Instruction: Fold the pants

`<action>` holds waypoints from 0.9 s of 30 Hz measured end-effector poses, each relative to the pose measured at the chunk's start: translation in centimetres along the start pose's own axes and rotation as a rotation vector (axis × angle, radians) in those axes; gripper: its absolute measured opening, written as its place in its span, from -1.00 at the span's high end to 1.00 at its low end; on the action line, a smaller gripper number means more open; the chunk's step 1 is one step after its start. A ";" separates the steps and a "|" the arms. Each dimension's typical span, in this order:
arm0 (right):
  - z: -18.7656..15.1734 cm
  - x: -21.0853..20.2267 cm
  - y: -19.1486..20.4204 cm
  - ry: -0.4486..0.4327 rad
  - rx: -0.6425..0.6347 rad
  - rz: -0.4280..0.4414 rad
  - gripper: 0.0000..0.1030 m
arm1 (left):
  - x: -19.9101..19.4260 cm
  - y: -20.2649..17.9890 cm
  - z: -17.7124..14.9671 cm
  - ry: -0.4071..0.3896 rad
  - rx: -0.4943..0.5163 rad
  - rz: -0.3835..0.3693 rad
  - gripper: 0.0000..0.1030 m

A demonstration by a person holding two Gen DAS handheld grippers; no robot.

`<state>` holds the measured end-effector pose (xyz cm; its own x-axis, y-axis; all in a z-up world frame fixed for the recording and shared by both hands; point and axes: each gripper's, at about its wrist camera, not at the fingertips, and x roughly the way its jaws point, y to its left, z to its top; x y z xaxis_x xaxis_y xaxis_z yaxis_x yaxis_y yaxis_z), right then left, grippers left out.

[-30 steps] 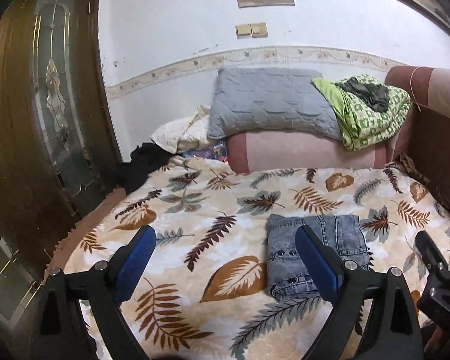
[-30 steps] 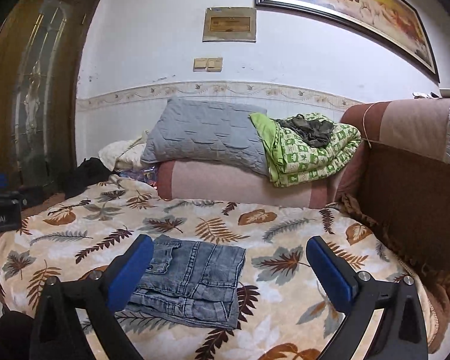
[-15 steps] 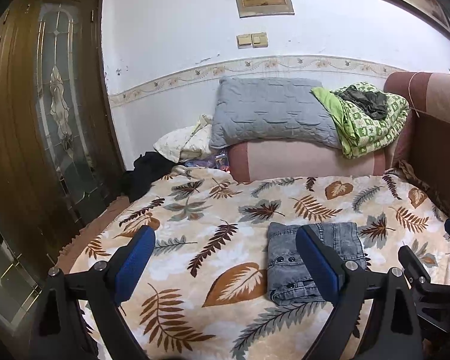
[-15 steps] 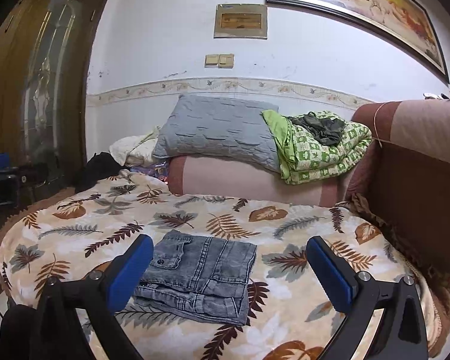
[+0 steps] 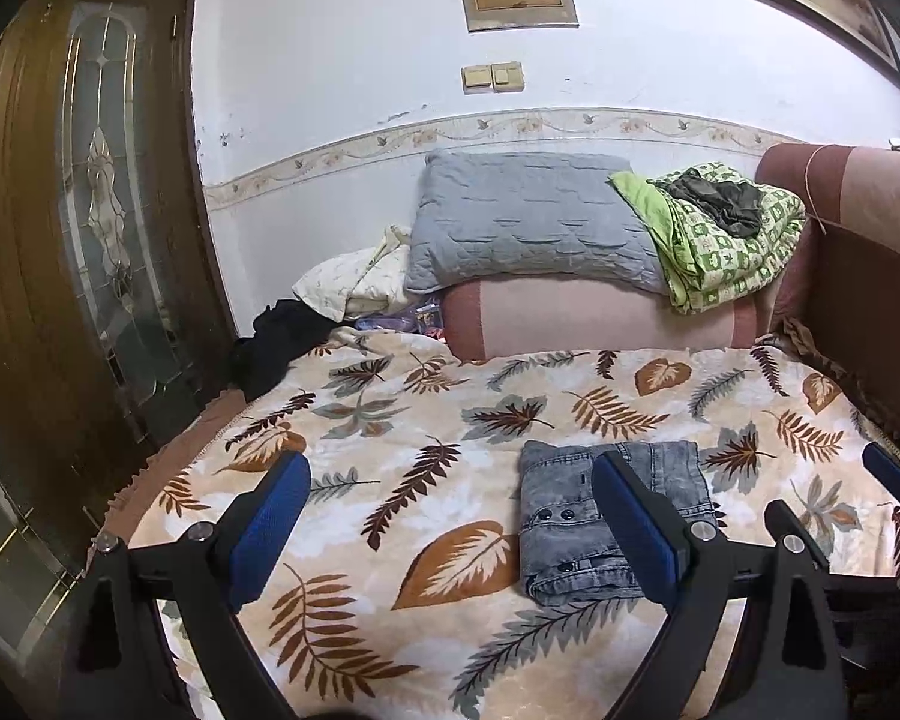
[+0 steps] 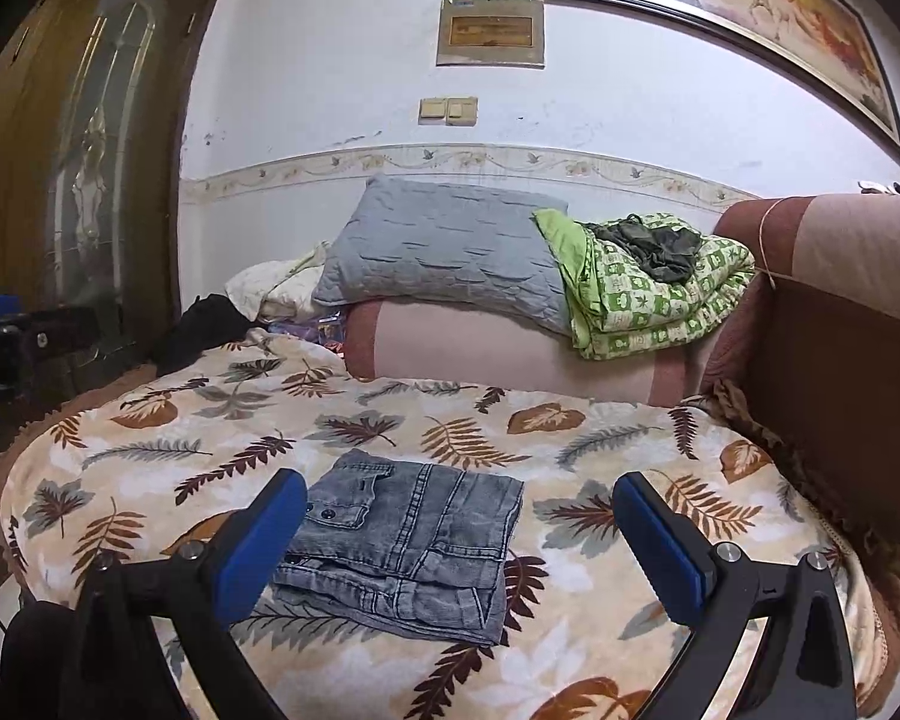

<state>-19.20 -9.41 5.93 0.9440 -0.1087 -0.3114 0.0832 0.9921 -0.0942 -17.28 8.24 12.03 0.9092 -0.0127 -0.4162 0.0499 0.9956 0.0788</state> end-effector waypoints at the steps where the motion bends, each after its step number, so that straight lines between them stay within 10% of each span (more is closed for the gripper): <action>1: 0.0 0.0 0.1 0.001 -0.001 0.002 -1.00 | 0.0 0.0 0.0 0.001 -0.002 0.000 -0.84; 27: -0.1 0.4 0.8 0.007 -0.026 0.042 -1.00 | 0.0 -0.7 0.5 0.027 0.007 -0.061 -0.84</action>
<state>-18.76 -8.63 5.62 0.9444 -0.0671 -0.3220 0.0348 0.9939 -0.1050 -17.14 7.45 12.46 0.8927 -0.0707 -0.4451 0.1080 0.9924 0.0591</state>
